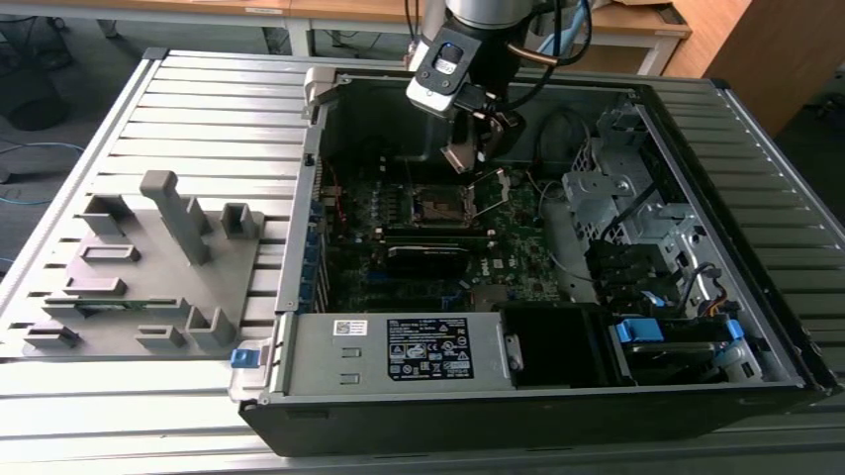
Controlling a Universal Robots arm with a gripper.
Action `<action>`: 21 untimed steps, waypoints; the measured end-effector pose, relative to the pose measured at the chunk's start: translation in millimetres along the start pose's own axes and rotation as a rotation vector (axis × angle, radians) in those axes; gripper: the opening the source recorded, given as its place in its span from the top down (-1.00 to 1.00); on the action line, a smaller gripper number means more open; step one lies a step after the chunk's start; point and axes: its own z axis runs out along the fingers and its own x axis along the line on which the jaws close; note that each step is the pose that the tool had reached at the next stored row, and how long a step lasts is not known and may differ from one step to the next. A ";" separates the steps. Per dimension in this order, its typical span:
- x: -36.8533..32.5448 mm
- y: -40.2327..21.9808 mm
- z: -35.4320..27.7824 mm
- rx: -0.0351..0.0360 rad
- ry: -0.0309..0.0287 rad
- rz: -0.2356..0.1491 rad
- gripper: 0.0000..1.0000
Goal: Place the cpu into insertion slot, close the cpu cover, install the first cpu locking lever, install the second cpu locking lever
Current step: 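Place the cpu into insertion slot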
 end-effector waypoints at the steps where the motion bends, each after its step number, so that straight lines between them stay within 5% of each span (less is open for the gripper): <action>1: 0.0 0.0 0.0 0.0000 0.0000 0.000 -0.07; 9: 0.0 0.0 0.0 -0.0001 -0.0003 0.003 -0.07; 14: 0.0 -0.1 1.2 -0.0014 -0.0072 0.079 -0.07; 21: 0.0 -0.1 1.3 -0.0017 -0.0080 0.088 -0.07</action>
